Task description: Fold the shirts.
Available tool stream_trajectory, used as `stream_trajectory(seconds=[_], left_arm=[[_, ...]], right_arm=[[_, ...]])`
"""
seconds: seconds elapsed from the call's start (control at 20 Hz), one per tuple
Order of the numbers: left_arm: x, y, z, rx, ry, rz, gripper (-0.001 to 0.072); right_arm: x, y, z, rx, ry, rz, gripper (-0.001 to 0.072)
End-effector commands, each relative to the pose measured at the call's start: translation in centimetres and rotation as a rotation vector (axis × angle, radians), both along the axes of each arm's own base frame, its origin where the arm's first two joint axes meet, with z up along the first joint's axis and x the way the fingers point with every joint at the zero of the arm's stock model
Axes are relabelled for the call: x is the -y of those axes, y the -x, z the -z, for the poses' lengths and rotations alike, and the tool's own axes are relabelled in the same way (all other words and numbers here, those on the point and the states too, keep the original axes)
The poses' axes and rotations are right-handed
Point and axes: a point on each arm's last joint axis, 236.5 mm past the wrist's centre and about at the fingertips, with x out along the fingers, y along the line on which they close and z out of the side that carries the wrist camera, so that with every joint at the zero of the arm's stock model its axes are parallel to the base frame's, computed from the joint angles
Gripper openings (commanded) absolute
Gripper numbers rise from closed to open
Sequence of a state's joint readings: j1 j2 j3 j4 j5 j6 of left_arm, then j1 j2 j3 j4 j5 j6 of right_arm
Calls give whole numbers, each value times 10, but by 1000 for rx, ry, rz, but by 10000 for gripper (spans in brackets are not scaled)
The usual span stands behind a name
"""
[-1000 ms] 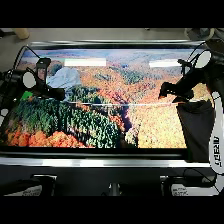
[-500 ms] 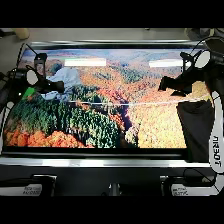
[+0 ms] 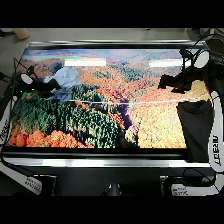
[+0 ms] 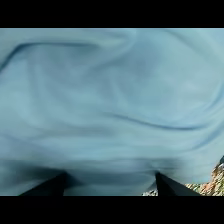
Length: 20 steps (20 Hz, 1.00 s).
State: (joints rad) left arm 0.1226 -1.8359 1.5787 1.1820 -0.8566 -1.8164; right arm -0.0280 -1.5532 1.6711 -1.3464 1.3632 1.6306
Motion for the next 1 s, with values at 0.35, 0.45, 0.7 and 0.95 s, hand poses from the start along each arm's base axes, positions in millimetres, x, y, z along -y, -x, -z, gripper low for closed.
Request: stream_trajectory(seconds=[0.35,0.45,0.7,0.95], left_arm=[[55,-24,-188,497,-69,223,27],[90,22,-314,741,-127,313,27],[183,198,-490,1129,-92,528,27],[235,243,-412,904,6,635,27]], right_arm=[[0,5,-18,42,21,-54,665],[2,6,-53,128,31,-51,665],[19,55,-182,432,123,-13,665],[29,137,-258,593,163,39,664]])
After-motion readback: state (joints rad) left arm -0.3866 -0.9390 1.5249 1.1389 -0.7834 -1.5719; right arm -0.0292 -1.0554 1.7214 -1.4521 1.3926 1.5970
